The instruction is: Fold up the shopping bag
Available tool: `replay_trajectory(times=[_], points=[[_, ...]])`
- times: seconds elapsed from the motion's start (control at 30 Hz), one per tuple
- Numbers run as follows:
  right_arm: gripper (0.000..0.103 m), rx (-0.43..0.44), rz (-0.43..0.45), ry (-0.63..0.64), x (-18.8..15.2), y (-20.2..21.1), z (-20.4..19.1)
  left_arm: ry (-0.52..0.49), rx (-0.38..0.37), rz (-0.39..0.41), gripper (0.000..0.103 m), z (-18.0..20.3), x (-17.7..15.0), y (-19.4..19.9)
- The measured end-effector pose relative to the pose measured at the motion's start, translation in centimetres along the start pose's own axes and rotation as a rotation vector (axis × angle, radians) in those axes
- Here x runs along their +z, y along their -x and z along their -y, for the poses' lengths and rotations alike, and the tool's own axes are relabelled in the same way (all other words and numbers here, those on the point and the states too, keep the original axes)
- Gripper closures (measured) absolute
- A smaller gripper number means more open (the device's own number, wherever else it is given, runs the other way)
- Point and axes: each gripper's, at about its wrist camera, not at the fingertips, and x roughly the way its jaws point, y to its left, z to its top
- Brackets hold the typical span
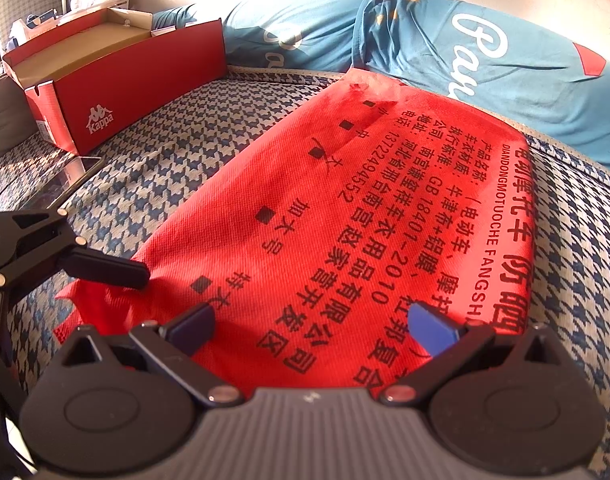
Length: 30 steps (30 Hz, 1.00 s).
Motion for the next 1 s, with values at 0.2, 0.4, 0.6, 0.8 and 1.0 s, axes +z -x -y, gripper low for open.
replay_trajectory(times=[0.2, 0.4, 0.6, 0.8, 1.0], points=[[0.0, 0.001, 0.002, -0.002, -0.05, 0.02, -0.04, -0.004, -0.002, 0.002, 0.0, -0.23, -0.02, 0.01], [0.0, 0.0, 0.007, -0.004, -0.07, 0.05, -0.05, -0.011, -0.007, 0.002, 0.0, -0.37, -0.23, 0.31], [0.0, 0.003, 0.007, -0.003, 0.14, 0.02, 0.27, -0.011, -0.008, 0.002, 0.0, -0.44, -0.22, 0.32], [0.0, 0.002, 0.007, -0.003, 0.06, -0.01, 0.17, -0.012, -0.008, 0.002, 0.0, -0.33, -0.33, 0.36], [0.0, -0.001, 0.006, -0.008, 0.01, 0.02, 0.01, -0.009, -0.007, 0.001, 0.0, -0.24, -0.03, 0.43]])
